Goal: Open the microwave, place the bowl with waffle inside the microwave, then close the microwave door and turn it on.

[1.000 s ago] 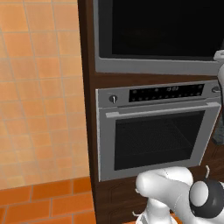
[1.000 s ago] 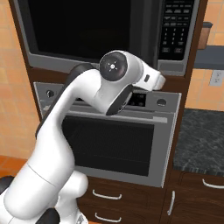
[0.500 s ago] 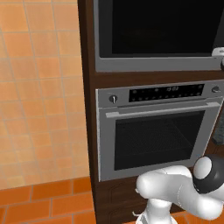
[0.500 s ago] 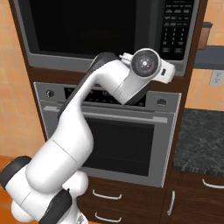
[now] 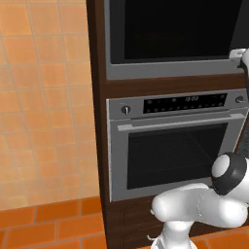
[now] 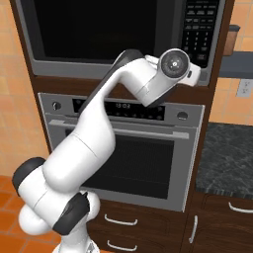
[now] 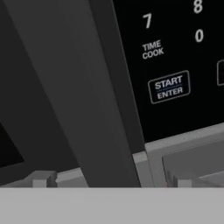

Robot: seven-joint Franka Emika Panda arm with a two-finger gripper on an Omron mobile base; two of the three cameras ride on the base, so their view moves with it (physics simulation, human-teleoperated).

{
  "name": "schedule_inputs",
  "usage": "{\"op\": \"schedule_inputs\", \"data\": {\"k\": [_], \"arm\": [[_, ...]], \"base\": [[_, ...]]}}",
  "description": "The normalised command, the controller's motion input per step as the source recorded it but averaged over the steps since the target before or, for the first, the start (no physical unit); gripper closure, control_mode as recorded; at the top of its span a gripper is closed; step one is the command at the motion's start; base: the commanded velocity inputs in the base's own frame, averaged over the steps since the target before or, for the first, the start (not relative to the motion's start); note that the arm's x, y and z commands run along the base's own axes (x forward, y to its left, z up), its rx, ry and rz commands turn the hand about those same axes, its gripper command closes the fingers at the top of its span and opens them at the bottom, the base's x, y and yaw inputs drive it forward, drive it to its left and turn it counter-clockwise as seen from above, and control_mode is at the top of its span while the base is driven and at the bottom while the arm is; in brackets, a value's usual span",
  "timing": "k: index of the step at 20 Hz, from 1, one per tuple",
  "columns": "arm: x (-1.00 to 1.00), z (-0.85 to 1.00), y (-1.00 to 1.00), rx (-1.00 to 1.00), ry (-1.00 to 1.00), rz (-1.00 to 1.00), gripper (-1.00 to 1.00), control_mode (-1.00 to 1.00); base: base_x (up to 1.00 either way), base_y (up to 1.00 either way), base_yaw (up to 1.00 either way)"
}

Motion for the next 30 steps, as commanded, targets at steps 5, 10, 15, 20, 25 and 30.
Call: {"op": "schedule_inputs", "data": {"k": [5, 10, 15, 20, 25, 30], "arm": [[0.54, 0.0, 0.0, 0.0, 0.0, 0.01, -1.0, -1.0], [0.37, 0.0, 0.0, 0.0, 0.0, 0.0, -1.0, -1.0], [-0.09, 0.01, 0.0, 0.0, 0.0, 0.0, -1.0, -1.0], [-0.22, 0.11, -0.02, 0.02, 0.0, 0.0, -1.0, -1.0], [-0.26, 0.05, 0.0, 0.0, 0.01, 0.02, -1.0, -1.0], [-0.34, 0.01, -0.05, 0.0, 0.0, 0.02, -1.0, -1.0]], "base": [[0.0, 0.0, 0.0], [0.0, 0.0, 0.0], [0.0, 0.0, 0.0], [0.0, 0.0, 0.0], [0.0, 0.0, 0.0], [0.0, 0.0, 0.0]]}}
